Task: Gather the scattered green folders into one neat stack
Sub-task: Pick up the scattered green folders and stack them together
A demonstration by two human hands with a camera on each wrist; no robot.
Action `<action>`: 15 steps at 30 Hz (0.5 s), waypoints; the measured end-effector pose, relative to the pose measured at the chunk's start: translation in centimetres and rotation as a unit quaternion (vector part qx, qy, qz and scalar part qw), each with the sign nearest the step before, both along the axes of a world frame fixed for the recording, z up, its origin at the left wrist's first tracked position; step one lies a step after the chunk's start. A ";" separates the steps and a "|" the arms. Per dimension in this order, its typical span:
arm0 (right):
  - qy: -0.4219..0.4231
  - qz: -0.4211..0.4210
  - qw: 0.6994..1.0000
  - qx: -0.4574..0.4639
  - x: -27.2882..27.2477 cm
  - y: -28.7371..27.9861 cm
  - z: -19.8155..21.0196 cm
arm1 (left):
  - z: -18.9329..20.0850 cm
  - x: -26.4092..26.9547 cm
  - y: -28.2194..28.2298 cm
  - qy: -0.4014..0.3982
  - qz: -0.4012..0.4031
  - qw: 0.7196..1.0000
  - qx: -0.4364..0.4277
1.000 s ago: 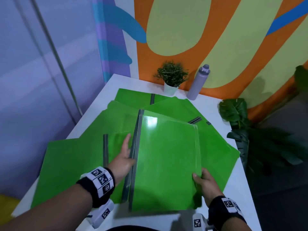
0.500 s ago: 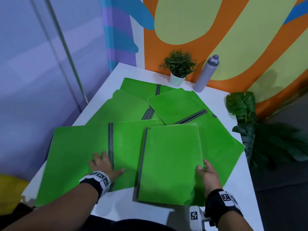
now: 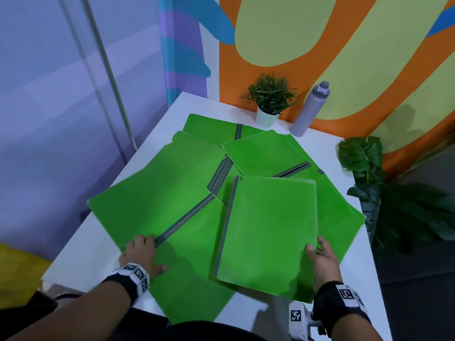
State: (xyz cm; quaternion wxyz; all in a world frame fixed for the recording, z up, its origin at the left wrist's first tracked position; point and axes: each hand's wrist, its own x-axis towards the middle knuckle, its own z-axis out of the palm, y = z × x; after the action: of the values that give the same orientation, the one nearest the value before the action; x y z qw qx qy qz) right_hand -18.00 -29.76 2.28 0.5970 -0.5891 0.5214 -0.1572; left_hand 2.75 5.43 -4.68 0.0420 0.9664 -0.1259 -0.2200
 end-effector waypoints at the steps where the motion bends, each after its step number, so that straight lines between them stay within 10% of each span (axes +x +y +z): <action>1: -0.001 0.003 1.000 0.000 -0.2 0.0 0.0 | -0.2 -0.2 -0.2 -0.003 0.001 1.000 0.007; 9: 0.013 0.005 1.000 0.009 -0.9 0.7 0.1 | 0.9 1.1 -1.2 0.065 0.051 0.996 -0.029; 15: -0.075 -0.062 0.995 0.030 -1.2 -0.8 0.9 | 9.4 4.0 -3.3 -0.054 0.025 0.989 -0.135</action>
State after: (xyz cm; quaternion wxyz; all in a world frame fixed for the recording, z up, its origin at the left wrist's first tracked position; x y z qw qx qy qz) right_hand -19.20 -30.58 3.20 0.6410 -0.5236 0.5154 -0.2222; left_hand 6.79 2.13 4.70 0.1704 0.9652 -0.1324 -0.1477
